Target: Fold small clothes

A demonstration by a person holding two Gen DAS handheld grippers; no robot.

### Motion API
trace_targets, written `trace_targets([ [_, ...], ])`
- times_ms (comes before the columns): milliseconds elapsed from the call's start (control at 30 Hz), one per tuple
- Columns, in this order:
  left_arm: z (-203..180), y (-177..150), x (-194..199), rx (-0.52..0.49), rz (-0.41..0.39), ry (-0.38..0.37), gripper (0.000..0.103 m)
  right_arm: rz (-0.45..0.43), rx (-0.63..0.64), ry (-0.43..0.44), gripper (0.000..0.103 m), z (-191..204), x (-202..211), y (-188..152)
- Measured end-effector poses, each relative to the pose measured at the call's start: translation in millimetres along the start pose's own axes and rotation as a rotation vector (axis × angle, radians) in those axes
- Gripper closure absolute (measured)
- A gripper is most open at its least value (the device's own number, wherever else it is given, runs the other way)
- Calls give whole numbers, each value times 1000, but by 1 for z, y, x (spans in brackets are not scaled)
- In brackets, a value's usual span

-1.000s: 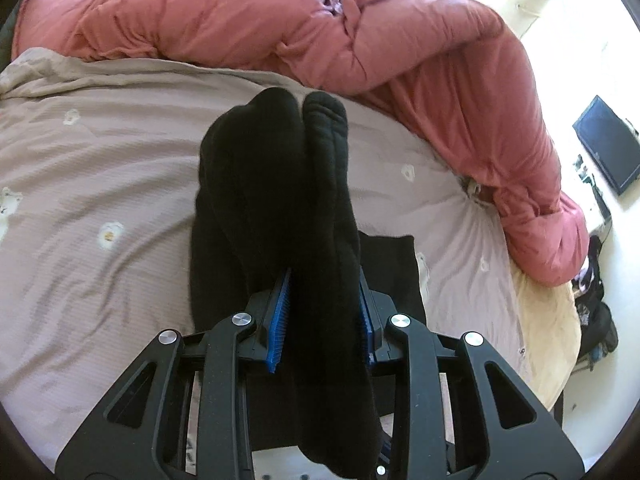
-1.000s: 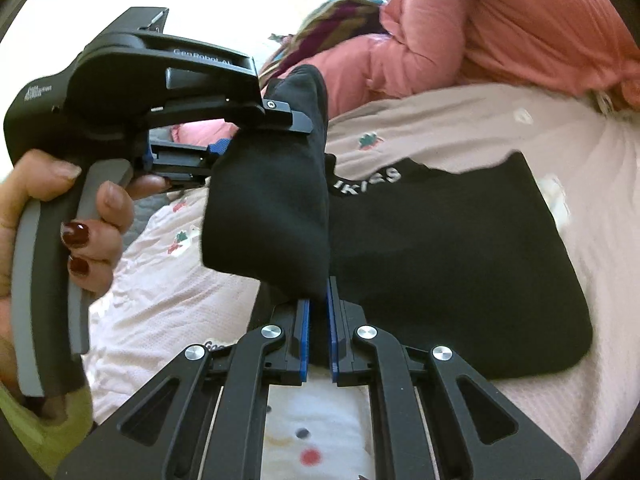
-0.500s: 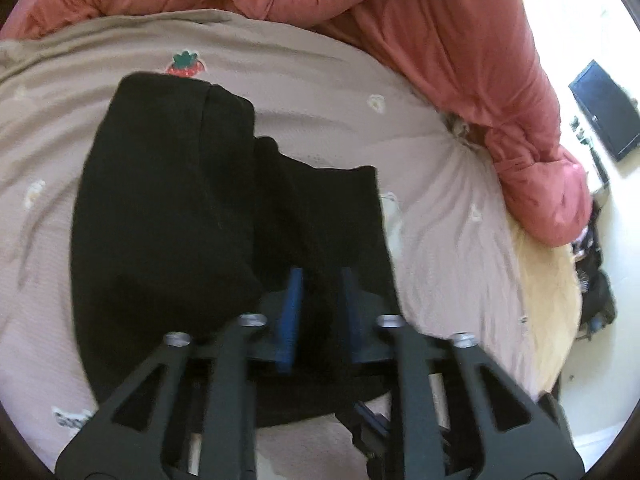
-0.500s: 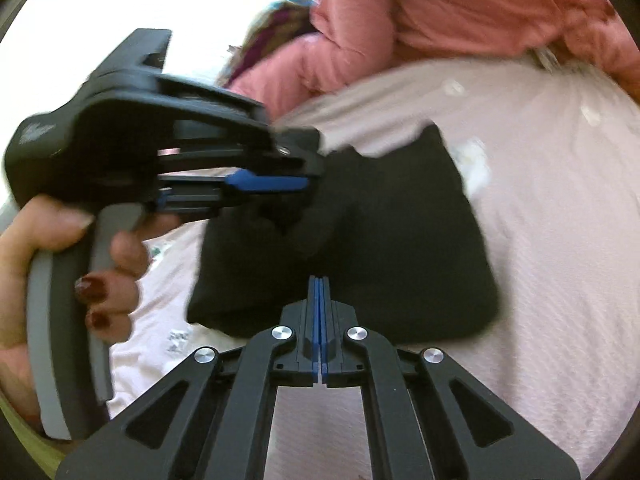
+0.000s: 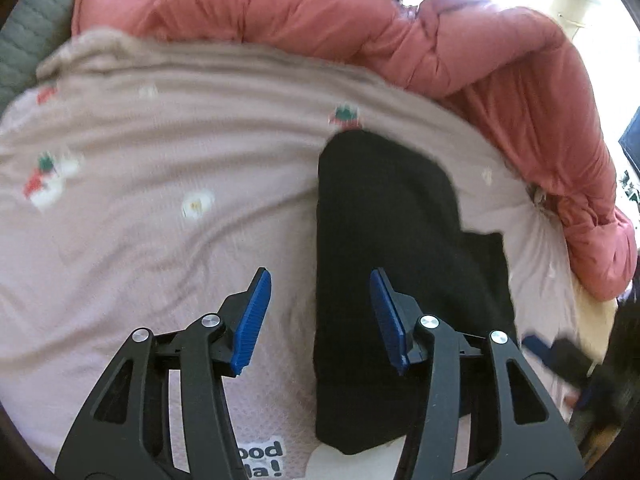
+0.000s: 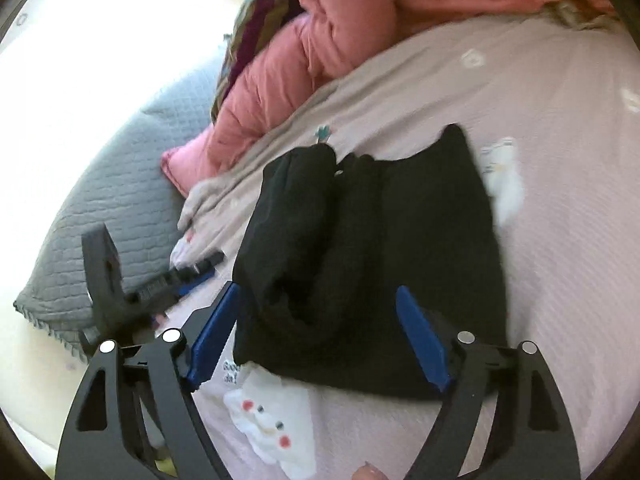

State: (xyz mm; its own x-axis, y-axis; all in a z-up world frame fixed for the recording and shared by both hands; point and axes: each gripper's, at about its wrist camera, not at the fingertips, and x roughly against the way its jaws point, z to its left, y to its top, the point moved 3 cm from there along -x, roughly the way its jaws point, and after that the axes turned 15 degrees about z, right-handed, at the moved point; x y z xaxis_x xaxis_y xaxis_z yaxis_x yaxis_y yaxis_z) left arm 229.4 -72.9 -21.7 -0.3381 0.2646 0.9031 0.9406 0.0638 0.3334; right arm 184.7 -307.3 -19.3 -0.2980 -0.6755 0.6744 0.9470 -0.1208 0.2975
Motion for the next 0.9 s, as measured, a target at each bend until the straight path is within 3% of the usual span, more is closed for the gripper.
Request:
trace_targets([
  [100,-4,-5,-9,-43,-7,7,60,55,-63,-25,16,-15,-29,29],
  [233,-10,-3,-13,-75,1,11,60,101,-117,61,16,-28,-51,46],
  [333,-14,-2,-17,-102,1,29,60,107,-121,121,33,-25,-58,55],
  [400,-15,-2,-19,-113,-2,32,60,121,-87,140,37,-16,-61,61],
  [433,-16,-1,-20,-116,-2,31,60,134,-66,126,38,-13,-65,63],
  [500,-14,-1,-20,-111,0,19,60,149,-55,78,49,-11,-72,66],
  [567,-12,0,-20,-109,1,16,60,157,-42,74,72,-9,-73,65],
  [633,-13,0,-19,-110,0,11,60,136,-8,63,81,-3,-70,64],
  [900,-27,-7,-1,-134,-5,-73,53,-2,150,-98,86,20,-13,52],
])
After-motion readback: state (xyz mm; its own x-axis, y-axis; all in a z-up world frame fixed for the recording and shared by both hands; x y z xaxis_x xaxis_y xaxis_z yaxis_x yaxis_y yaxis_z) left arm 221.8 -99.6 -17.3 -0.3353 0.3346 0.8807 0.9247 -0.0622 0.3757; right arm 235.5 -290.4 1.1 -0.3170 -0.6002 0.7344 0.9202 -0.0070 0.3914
